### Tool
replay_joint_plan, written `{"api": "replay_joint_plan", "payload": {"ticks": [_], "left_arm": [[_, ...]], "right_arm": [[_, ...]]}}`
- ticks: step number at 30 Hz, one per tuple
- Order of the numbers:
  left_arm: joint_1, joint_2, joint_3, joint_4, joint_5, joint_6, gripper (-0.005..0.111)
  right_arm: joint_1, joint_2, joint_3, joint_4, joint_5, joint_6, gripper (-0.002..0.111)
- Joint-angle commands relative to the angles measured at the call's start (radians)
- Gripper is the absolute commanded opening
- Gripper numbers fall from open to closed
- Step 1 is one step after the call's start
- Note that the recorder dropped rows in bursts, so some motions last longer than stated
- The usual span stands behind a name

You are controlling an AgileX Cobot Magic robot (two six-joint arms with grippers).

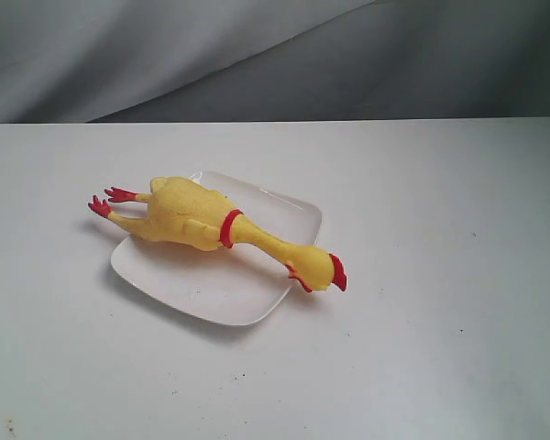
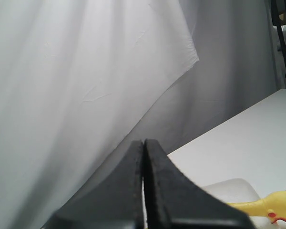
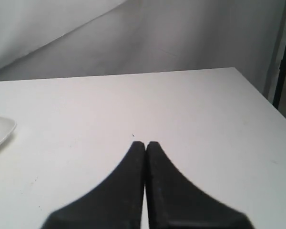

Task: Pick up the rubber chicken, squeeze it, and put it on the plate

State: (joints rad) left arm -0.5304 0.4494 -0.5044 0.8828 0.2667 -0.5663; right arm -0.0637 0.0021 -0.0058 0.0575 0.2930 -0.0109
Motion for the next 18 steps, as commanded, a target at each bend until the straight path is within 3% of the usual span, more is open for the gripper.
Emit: {"api": "replay_joint_plan", "payload": {"ticks": [1,18], "left_arm": [[0.002,-0.004,-0.007,-0.011,-0.001,-0.006,0.001],[0.002,-0.004,-0.007,-0.011,-0.001,-0.003,0.001]], "right_arm": [[-0.006,-0.002,0.006,-0.031,0.037,-0.024,0.0],[-0.006,-0.002,0.006,-0.017,0.042,-0.026,0.0]]}}
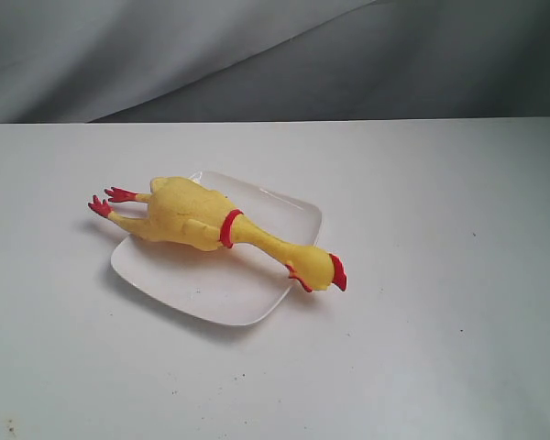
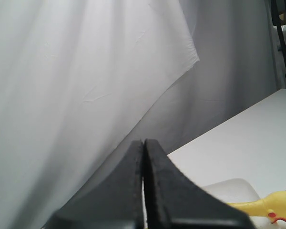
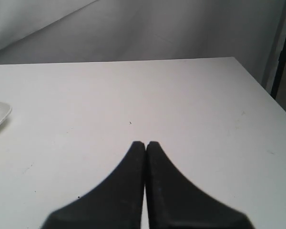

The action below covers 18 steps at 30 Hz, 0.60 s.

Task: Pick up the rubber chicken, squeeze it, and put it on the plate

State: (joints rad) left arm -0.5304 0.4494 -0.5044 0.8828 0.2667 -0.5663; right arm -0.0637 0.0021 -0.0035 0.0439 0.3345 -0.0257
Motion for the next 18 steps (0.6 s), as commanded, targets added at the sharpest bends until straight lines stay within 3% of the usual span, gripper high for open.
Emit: {"api": "replay_joint_plan", "payload": {"ticks": [1,10,12,18], "left_arm": [[0.002,-0.004,-0.007,-0.011,-0.001,-0.003,0.001],[0.017,-0.012,-0.007,-0.011,-0.001,-0.003,0.001],[0.066,-0.043,-0.007,-0.011,-0.006,-0.003,0.001],[0.325,-0.185,-0.007,-0.011,-0.003,-0.003,0.001]], "right_arm": [[-0.006,-0.002,0.004,-0.003,0.0,-0.011,0.0],[-0.006,-0.002,0.004,-0.003,0.0,-0.007,0.0],[-0.006,-0.002,0.004,-0.003,0.0,-0.007,0.0],[-0.006,-0.002,0.004,-0.003,0.0,-0.007,0.0]]}}
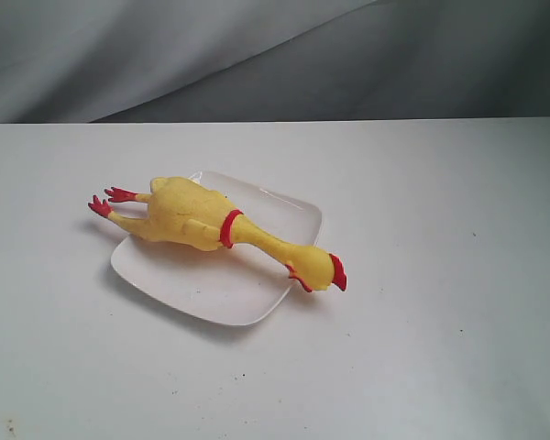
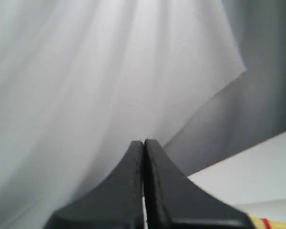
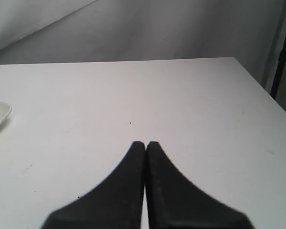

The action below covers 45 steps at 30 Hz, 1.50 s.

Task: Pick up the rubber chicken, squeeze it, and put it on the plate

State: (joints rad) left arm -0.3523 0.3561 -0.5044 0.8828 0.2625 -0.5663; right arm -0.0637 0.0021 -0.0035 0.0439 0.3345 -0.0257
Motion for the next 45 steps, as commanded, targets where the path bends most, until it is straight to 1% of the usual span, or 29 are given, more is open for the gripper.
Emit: {"api": "replay_joint_plan", "payload": {"ticks": [1,4,6,8,10,12,14,24,27,30,33,35,36,37,38,39,41,45], "left_arm": [[0.194,-0.128,-0.007,-0.011,0.001,-0.003,0.001],[0.302,-0.225,-0.007,-0.011,0.001,-0.003,0.001],[0.352,-0.287,-0.007,-0.011,0.001,-0.003,0.001],[0.391,-0.339,-0.007,-0.011,0.001,-0.003,0.001],[0.412,-0.356,-0.007,-0.011,0.001,-0.003,0.001],[0.416,-0.356,-0.007,0.011,0.003,-0.001,0.001],[0.423,-0.356,-0.008,0.064,0.003,-0.001,0.001],[0.423,-0.356,-0.008,0.062,0.003,-0.011,0.001],[0.423,-0.356,-0.008,0.018,0.003,-0.012,0.001],[0.423,-0.356,-0.008,-0.04,-0.012,-0.012,0.001],[0.423,-0.356,0.005,-0.078,-0.08,-0.009,0.001],[0.423,-0.356,0.022,-0.135,-0.108,0.02,0.001],[0.423,-0.356,0.031,-0.186,-0.108,0.055,0.001],[0.423,-0.356,0.053,-0.311,-0.104,0.163,0.001],[0.423,-0.356,0.065,-0.389,-0.104,0.246,0.001],[0.423,-0.356,0.085,-0.541,-0.107,0.398,0.001],[0.423,-0.356,0.109,-0.644,-0.108,0.527,0.001],[0.423,-0.356,0.167,-0.691,-0.106,0.544,0.001]], "right_arm": [[-0.006,-0.002,0.004,-0.003,0.0,-0.007,0.0],[-0.006,-0.002,0.004,-0.003,0.0,-0.007,0.0],[-0.006,-0.002,0.004,-0.003,0.0,-0.007,0.0],[-0.006,-0.002,0.004,-0.003,0.0,-0.007,0.0],[-0.006,-0.002,0.004,-0.003,0.0,-0.007,0.0],[-0.006,-0.002,0.004,-0.003,0.0,-0.007,0.0],[-0.006,-0.002,0.004,-0.003,0.0,-0.007,0.0],[-0.006,-0.002,0.004,-0.003,0.0,-0.004,0.0],[-0.006,-0.002,0.004,-0.003,0.0,-0.004,0.0],[-0.006,-0.002,0.004,-0.003,0.0,-0.004,0.0],[-0.006,-0.002,0.004,-0.003,0.0,-0.004,0.0],[-0.006,-0.002,0.004,-0.003,0.0,-0.004,0.0],[-0.006,-0.002,0.004,-0.003,0.0,-0.004,0.0],[-0.006,-0.002,0.004,-0.003,0.0,-0.004,0.0],[-0.006,-0.002,0.004,-0.003,0.0,-0.004,0.0],[-0.006,-0.002,0.004,-0.003,0.0,-0.004,0.0],[-0.006,-0.002,0.004,-0.003,0.0,-0.004,0.0],[-0.006,-0.002,0.004,-0.003,0.0,-0.004,0.0]]}}
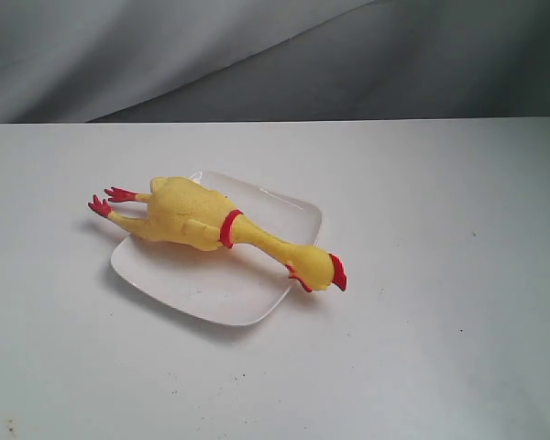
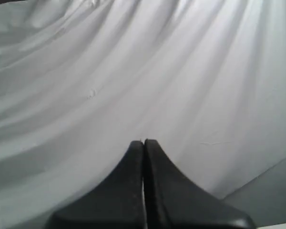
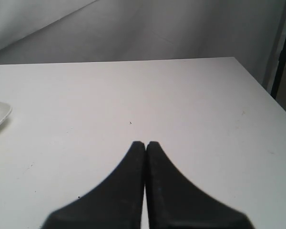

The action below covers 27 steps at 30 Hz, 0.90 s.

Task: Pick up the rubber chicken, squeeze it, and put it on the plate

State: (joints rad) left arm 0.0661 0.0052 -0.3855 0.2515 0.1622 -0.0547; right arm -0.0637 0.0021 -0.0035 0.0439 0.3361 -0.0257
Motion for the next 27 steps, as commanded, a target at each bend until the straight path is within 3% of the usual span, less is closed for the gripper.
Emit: {"api": "replay_joint_plan", "payload": {"ticks": [1,9,20,27], "left_arm": [[0.005,-0.005,0.074,-0.062,-0.006,0.029,0.001],[0.005,-0.005,0.358,-0.068,-0.001,-0.128,0.001],[0.005,-0.005,0.385,-0.086,0.132,-0.128,0.001],[0.005,-0.005,0.385,-0.086,0.126,-0.128,0.001]], "right_arm": [[-0.006,-0.002,0.004,-0.003,-0.002,-0.004,0.0],[-0.006,-0.002,0.004,-0.003,-0.002,-0.002,0.0],[-0.006,-0.002,0.004,-0.003,-0.002,-0.002,0.0],[-0.006,-0.002,0.004,-0.003,-0.002,-0.002,0.0]]}}
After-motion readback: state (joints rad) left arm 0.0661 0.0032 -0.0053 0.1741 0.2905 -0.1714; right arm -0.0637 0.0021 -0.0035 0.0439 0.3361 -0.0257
